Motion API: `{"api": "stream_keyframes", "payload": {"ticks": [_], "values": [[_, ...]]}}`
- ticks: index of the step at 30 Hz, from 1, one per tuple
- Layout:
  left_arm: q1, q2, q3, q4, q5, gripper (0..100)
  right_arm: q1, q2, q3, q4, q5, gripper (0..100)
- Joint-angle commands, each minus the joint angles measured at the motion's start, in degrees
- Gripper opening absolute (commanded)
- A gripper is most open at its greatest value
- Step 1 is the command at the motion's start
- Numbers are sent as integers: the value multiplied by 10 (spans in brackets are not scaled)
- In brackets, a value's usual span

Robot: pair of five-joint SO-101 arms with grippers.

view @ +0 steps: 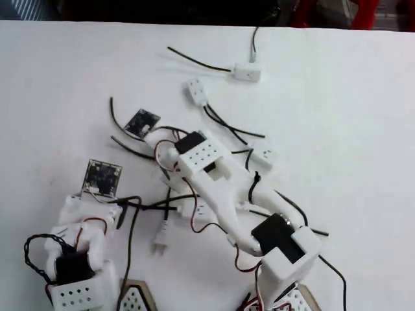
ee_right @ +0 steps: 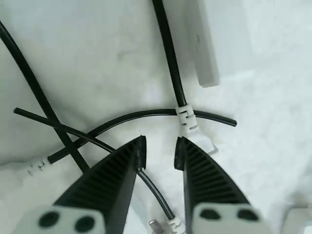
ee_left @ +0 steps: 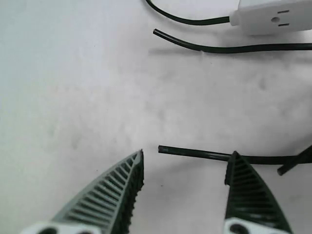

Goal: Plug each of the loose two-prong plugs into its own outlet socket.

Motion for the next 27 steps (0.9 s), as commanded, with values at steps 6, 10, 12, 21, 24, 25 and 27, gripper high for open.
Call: {"api": "stream_keyframes", "payload": {"ticks": [6, 10, 12, 21, 24, 25, 27], "values": [[-4, -7, -4, -4, -7, 272, 44, 44, -14, -24, 18, 99], [-4, -7, -4, -4, -7, 272, 52, 73, -14, -39, 18, 99], [-4, -7, -4, -4, -7, 272, 51, 82, -14, -39, 18, 99], [-4, -7, -4, -4, -7, 272, 60, 105, -35, -36, 18, 132], [-4, -7, -4, -4, -7, 272, 66, 125, -56, -36, 18, 146], [-4, -7, -4, -4, -7, 272, 66, 133, -61, -36, 25, 139], [-4, -7, -4, -4, -7, 272, 66, 147, -64, -36, 47, 117]]}}
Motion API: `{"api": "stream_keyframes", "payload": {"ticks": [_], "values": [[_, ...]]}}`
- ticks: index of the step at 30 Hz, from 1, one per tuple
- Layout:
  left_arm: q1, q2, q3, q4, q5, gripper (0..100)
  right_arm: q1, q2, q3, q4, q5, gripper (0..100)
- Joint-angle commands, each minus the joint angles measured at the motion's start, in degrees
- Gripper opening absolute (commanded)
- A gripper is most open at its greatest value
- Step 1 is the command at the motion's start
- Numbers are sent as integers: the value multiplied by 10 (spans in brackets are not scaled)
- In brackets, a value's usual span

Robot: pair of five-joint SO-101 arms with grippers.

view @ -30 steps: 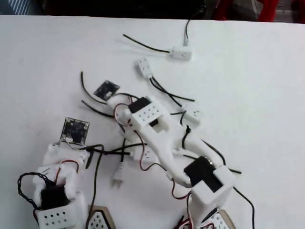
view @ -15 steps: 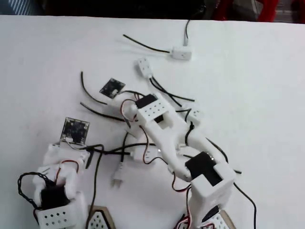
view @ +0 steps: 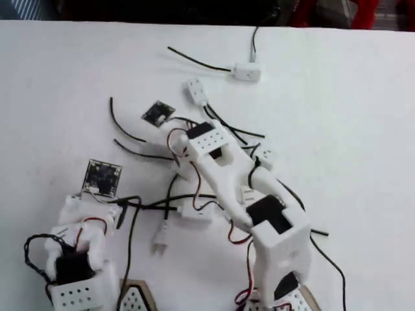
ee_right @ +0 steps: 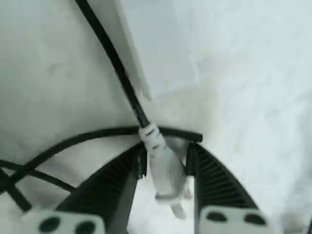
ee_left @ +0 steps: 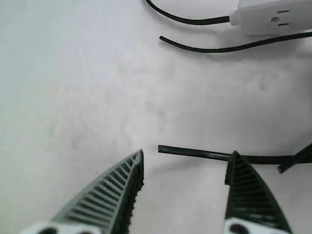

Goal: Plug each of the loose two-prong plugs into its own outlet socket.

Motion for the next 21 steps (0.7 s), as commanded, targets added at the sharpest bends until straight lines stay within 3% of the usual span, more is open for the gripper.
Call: {"api": "stream_keyframes", "payload": {"ticks": [1, 8, 15, 21], "values": [[-4, -7, -4, -4, -7, 272, 8, 19, -7, -5, 30, 104], [-4, -7, -4, -4, -7, 272, 22, -4, -7, -2, 37, 13], [-4, -7, -4, -4, -7, 272, 18, -52, -7, 69, 37, 19], [-4, -7, -4, -4, -7, 272, 22, -53, -7, 113, 34, 88]]}}
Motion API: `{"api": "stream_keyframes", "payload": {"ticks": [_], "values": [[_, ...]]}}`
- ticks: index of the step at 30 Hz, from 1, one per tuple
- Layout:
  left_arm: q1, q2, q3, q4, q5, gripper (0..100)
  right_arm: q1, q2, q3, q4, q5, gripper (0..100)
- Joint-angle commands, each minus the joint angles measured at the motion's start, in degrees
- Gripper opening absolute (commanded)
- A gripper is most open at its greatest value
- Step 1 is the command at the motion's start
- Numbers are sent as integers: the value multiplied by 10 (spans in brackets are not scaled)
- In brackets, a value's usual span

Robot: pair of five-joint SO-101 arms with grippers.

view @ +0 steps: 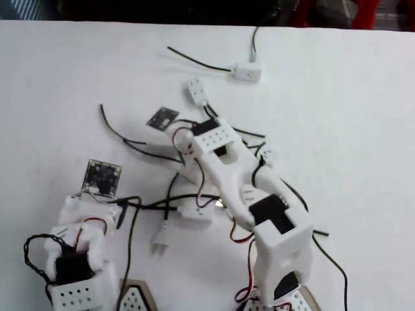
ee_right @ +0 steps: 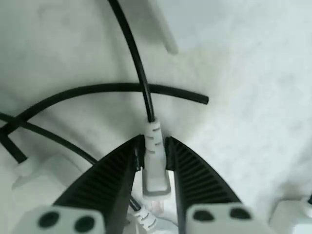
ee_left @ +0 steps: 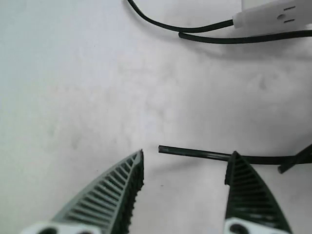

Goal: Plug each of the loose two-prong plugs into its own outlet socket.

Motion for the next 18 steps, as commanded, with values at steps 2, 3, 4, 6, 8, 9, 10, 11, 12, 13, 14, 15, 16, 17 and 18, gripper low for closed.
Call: {"api": "stream_keyframes", "payload": {"ticks": [2, 3, 4, 6, 8, 9, 10, 11, 12, 13, 14, 15, 16, 17, 18], "values": [[-4, -6, -4, -4, -7, 272, 7, -29, -7, 31, 2, 74], [-4, -6, -4, -4, -7, 272, 7, -29, -7, 30, 3, 70], [-4, -6, -4, -4, -7, 272, 7, -29, -7, 30, 4, 70], [-4, -6, -4, -4, -7, 272, 7, -29, -8, 32, 4, 70], [-4, -6, -4, -4, -7, 272, 8, -29, -8, 32, 5, 67], [-4, -6, -4, -4, -7, 272, 9, -29, -8, 32, 5, 67], [-4, -6, -4, -4, -7, 272, 13, -29, -8, 32, 5, 66], [-4, -6, -4, -4, -7, 272, 14, -33, -8, 32, 5, 66], [-4, -6, -4, -4, -7, 272, 15, -33, -9, 32, 5, 66], [-4, -6, -4, -4, -7, 272, 15, -33, -11, 33, 5, 64], [-4, -6, -4, -4, -7, 272, 17, -33, -17, 33, 5, 52], [-4, -6, -4, -4, -7, 272, 18, -33, -23, 33, 5, 26], [-4, -6, -4, -4, -7, 272, 19, -34, -30, 34, 5, 10], [-4, -6, -4, -4, -7, 272, 19, -35, -38, 39, 5, 19], [-4, -6, -4, -4, -7, 272, 20, -39, -48, 53, 3, 18]]}}
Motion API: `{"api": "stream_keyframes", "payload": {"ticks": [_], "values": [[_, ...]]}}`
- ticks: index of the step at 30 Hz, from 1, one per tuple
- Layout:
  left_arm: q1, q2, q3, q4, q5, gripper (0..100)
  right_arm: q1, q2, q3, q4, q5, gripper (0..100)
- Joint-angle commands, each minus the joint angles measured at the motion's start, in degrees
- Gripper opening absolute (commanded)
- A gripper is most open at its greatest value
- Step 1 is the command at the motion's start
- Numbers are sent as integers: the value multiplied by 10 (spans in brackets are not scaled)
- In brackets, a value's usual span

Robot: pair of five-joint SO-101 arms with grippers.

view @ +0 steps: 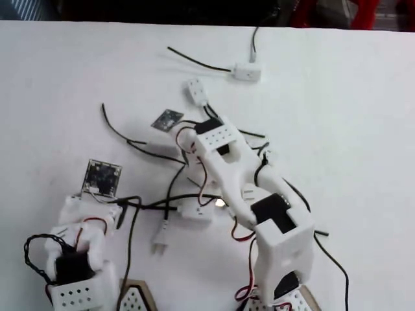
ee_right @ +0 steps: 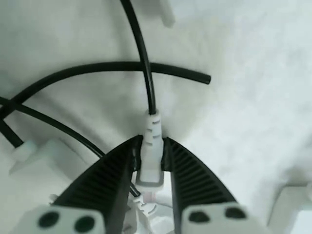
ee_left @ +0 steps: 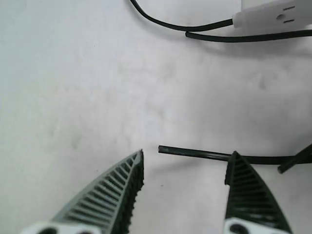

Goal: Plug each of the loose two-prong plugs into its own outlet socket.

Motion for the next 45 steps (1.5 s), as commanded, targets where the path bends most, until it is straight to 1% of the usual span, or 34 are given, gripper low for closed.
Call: {"api": "stream_keyframes", "payload": {"ticks": [1, 3, 7, 12, 14, 16, 18, 21, 27, 29, 32, 35, 39, 43, 45], "values": [[-4, -6, -4, -4, -7, 272, 9, -42, -47, 44, 1, 15], [-4, -6, -3, -4, -7, 272, 9, -64, -69, 90, -2, 17], [-4, -6, -3, -4, -7, 273, 9, -142, -96, 163, -43, 17], [-4, -6, -4, -4, -4, 274, 9, -255, -91, 173, -91, 17], [-4, -6, -5, -9, -4, 275, 5, -297, -68, 168, -107, 17], [-4, -6, -5, -30, 5, 273, -1, -336, -27, 146, -128, 17], [-4, -6, -6, -53, 44, 274, -4, -379, 23, 111, -147, 17], [-2, -6, -22, -93, 106, 275, -8, -449, 114, 32, -173, 17], [0, -6, -33, -216, 190, 275, -77, -590, 287, -117, -224, 17], [14, -6, -22, -251, 205, 275, -102, -631, 331, -158, -239, 17], [45, -6, 3, -297, 209, 275, -128, -676, 387, -211, -265, 17], [76, -6, 19, -328, 208, 275, -146, -705, 426, -240, -273, 17], [109, -6, 19, -345, 207, 275, -176, -712, 468, -258, -273, 17], [151, -6, 18, -363, 205, 275, -189, -716, 489, -269, -273, 17], [170, -6, 14, -362, 186, 275, -189, -714, 491, -269, -273, 17]]}}
